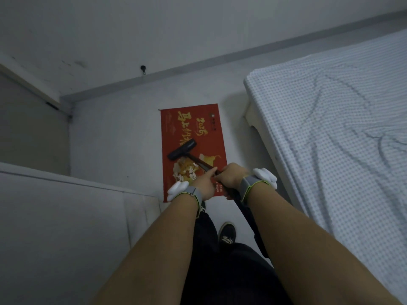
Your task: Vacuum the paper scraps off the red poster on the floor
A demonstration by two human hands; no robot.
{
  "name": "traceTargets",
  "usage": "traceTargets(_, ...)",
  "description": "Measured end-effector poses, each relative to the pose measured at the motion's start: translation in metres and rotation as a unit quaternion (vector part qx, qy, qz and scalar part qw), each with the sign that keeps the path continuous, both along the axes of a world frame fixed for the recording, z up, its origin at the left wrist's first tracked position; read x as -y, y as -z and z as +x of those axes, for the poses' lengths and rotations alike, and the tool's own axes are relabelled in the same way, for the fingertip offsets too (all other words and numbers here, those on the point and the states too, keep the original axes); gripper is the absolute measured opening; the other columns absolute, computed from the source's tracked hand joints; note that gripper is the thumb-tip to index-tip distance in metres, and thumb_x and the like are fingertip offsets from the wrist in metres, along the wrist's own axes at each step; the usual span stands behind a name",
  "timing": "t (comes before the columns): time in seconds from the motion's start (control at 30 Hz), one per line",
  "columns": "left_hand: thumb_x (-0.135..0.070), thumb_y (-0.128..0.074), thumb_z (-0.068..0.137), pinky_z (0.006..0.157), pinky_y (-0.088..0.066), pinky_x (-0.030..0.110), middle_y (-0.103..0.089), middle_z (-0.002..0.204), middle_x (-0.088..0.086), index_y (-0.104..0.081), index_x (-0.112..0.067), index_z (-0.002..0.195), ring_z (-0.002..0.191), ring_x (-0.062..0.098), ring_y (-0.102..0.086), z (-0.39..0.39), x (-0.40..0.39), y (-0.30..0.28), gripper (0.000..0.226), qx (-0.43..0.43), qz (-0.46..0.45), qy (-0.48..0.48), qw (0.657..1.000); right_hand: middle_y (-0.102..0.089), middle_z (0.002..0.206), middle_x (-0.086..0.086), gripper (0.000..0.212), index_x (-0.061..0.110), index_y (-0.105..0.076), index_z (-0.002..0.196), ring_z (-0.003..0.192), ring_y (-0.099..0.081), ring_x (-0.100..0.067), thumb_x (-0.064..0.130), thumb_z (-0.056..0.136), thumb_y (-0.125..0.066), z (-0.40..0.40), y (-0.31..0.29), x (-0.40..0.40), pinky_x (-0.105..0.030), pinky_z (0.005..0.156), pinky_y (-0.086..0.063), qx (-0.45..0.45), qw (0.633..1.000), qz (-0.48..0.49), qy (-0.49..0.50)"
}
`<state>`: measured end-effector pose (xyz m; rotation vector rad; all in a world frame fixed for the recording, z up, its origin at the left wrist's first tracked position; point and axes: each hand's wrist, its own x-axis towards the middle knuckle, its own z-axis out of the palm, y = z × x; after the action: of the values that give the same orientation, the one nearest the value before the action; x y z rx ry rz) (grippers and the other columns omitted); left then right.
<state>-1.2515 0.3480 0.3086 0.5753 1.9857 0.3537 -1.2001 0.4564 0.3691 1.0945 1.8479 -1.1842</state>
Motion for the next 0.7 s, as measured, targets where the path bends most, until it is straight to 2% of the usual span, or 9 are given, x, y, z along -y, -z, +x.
traceTargets(0.03,-0.009,-0.033,0.105,0.072,-0.045,0.029,-0.044,0.149,0.014,-0.010,-0.023,0.158,0.106,0.032,-0.059,-0.001,-0.001,0.001,0.060,0.000,-0.001,0.004,1.000,-0.073,0.080,-0.019,0.028,-0.003,-0.066,0.101,0.064,-0.071,-0.032,0.024,0.097,-0.062,0.002,0.000,0.001,-0.041,0.061,-0.064,0.003,1.000,-0.002,0.003)
traceTargets(0.1,-0.008,-0.034,0.104,0.084,-0.048,0.031,-0.043,0.151,0.013,-0.017,-0.021,0.157,0.117,0.032,-0.056,-0.003,-0.001,0.003,0.057,-0.001,0.000,-0.003,1.000,-0.072,0.073,-0.026,0.032,-0.010,-0.066,0.098,0.061,-0.068,-0.034,0.020,0.101,-0.055,0.002,0.001,0.003,-0.049,0.065,-0.064,0.014,1.000,-0.011,0.005)
traceTargets(0.13,-0.010,-0.035,0.104,0.084,-0.047,0.030,-0.043,0.151,0.013,-0.021,-0.021,0.156,0.119,0.032,-0.055,-0.005,-0.001,0.004,0.055,0.001,0.004,-0.011,1.000,-0.072,0.074,-0.029,0.033,-0.012,-0.066,0.097,0.061,-0.068,-0.036,0.018,0.103,-0.052,0.001,0.000,0.003,-0.051,0.068,-0.063,0.021,1.000,-0.011,0.005)
traceTargets(0.27,-0.010,-0.037,0.103,0.056,-0.040,0.024,-0.052,0.140,0.015,-0.027,-0.024,0.154,0.087,0.027,-0.056,-0.005,-0.007,0.003,0.053,0.011,0.006,-0.020,1.000,-0.072,0.088,-0.035,0.033,-0.013,-0.064,0.094,0.074,-0.073,-0.042,0.014,0.104,-0.047,-0.003,-0.004,-0.003,-0.056,0.076,-0.061,0.037,0.999,-0.010,0.005)
traceTargets(0.43,-0.010,-0.035,0.101,0.051,-0.039,0.024,-0.054,0.138,0.010,-0.021,-0.032,0.155,0.101,0.032,-0.063,0.002,-0.021,-0.010,0.060,0.022,-0.016,0.014,1.000,-0.071,0.103,-0.031,0.025,-0.005,-0.063,0.093,0.084,-0.073,-0.040,0.015,0.102,-0.050,0.009,-0.011,-0.023,-0.056,0.085,-0.059,0.028,0.999,-0.001,0.034)
traceTargets(0.53,-0.011,-0.035,0.101,0.051,-0.039,0.024,-0.056,0.133,0.013,-0.018,-0.031,0.155,0.088,0.029,-0.061,0.012,-0.029,-0.015,0.060,0.025,-0.018,0.024,0.999,-0.069,0.108,-0.024,0.024,-0.002,-0.064,0.103,0.102,-0.069,-0.038,0.017,0.102,-0.050,0.017,-0.014,-0.032,-0.050,0.096,-0.056,0.031,0.999,0.006,0.043)
traceTargets(0.6,-0.012,-0.033,0.102,0.051,-0.040,0.026,-0.060,0.128,0.015,-0.017,-0.032,0.155,0.076,0.023,-0.056,0.021,-0.032,-0.016,0.059,0.027,-0.021,0.032,0.999,-0.067,0.093,-0.026,0.023,-0.004,-0.061,0.096,0.087,-0.069,-0.039,0.015,0.102,-0.051,0.027,-0.014,-0.037,-0.050,0.090,-0.058,0.035,0.999,-0.005,0.041)
traceTargets(0.63,-0.013,-0.032,0.103,0.052,-0.041,0.026,-0.060,0.128,0.015,-0.017,-0.034,0.155,0.078,0.022,-0.057,0.025,-0.033,-0.016,0.058,0.033,-0.022,0.031,0.999,-0.066,0.086,-0.026,0.024,-0.005,-0.060,0.092,0.079,-0.067,-0.038,0.014,0.102,-0.050,0.032,-0.014,-0.038,-0.050,0.085,-0.058,0.042,0.998,-0.006,0.038)
traceTargets(0.7,-0.015,-0.030,0.102,0.056,-0.045,0.027,-0.057,0.134,0.018,-0.019,-0.037,0.154,0.099,0.030,-0.063,0.034,-0.034,-0.016,0.057,0.044,-0.019,0.024,0.999,-0.065,0.080,-0.026,0.028,-0.006,-0.059,0.086,0.071,-0.065,-0.037,0.014,0.102,-0.049,0.043,-0.017,-0.040,-0.049,0.079,-0.059,0.052,0.998,-0.011,0.028)
